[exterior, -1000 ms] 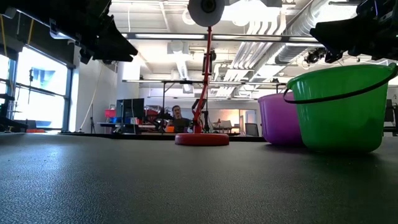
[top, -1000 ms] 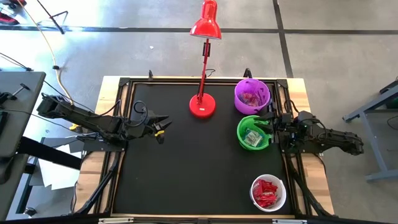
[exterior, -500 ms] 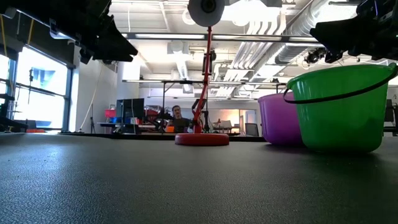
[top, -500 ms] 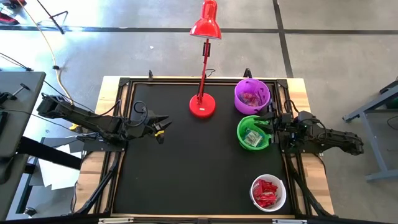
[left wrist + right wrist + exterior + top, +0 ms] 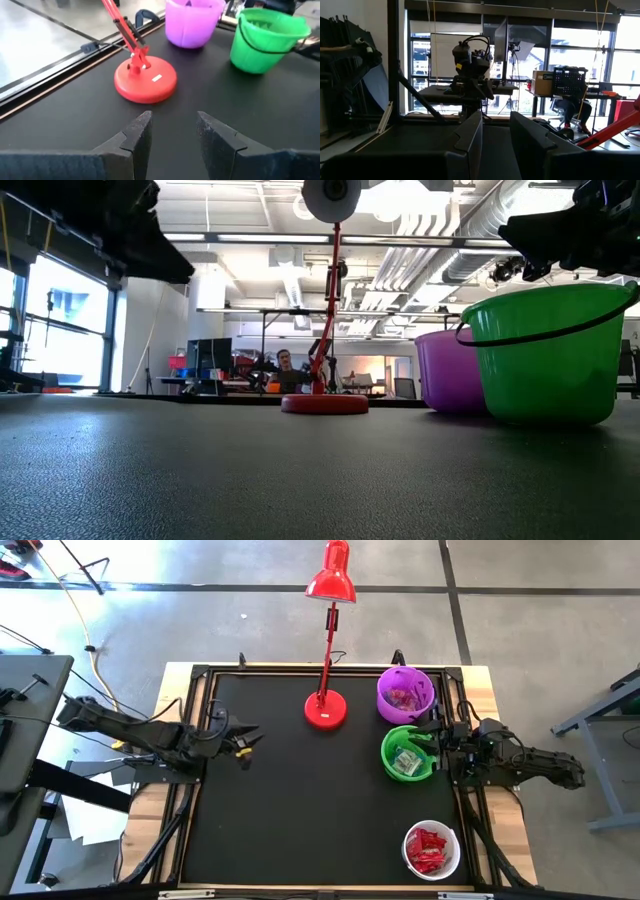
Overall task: Organize candy in baskets
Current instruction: Return to Home Position
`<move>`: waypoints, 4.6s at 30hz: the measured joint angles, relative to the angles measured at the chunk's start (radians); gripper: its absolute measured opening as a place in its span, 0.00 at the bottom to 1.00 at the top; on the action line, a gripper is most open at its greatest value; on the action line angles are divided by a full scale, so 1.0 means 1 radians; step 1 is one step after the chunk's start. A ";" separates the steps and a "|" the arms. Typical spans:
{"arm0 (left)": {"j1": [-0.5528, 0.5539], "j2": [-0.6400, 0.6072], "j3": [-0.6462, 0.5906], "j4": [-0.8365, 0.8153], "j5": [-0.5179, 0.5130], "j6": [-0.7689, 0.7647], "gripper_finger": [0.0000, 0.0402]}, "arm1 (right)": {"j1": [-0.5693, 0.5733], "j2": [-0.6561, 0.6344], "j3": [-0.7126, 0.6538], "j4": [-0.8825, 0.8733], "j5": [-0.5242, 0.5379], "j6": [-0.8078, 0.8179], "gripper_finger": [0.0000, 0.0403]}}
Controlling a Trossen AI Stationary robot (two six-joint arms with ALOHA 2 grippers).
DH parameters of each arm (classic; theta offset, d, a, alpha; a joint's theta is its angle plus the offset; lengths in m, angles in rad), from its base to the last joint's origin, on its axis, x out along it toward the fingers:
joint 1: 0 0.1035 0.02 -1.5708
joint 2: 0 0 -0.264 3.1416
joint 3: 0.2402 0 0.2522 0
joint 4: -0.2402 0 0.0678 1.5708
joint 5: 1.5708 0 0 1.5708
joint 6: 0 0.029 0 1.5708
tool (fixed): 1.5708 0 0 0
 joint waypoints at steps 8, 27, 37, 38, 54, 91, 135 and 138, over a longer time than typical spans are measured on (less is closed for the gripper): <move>0.014 -0.186 -0.078 -0.023 0.026 0.000 0.34 | 0.000 0.000 0.000 -0.003 0.000 0.000 0.23; 0.081 -0.475 -0.388 0.294 0.030 0.000 0.34 | 0.000 0.000 0.000 -0.025 0.000 0.000 0.23; 0.098 -0.577 -0.449 0.346 0.029 -0.001 0.34 | 0.000 0.000 0.000 -0.025 0.000 0.000 0.23; 0.098 -0.580 -0.449 0.347 0.029 0.000 0.34 | 0.000 0.000 0.000 -0.025 0.000 0.000 0.23; 0.098 -0.666 -0.450 0.346 0.029 0.000 0.34 | 0.000 0.000 0.000 -0.029 0.000 0.000 0.23; 0.098 -0.652 -0.450 0.345 0.029 0.000 0.34 | 0.000 0.000 0.000 -0.029 0.000 0.000 0.23; 0.098 -0.652 -0.449 0.345 0.029 0.000 0.34 | 0.000 0.000 0.000 -0.029 0.000 0.000 0.23; 0.098 -0.652 -0.449 0.345 0.029 0.000 0.34 | 0.000 0.000 0.000 -0.029 0.000 0.000 0.23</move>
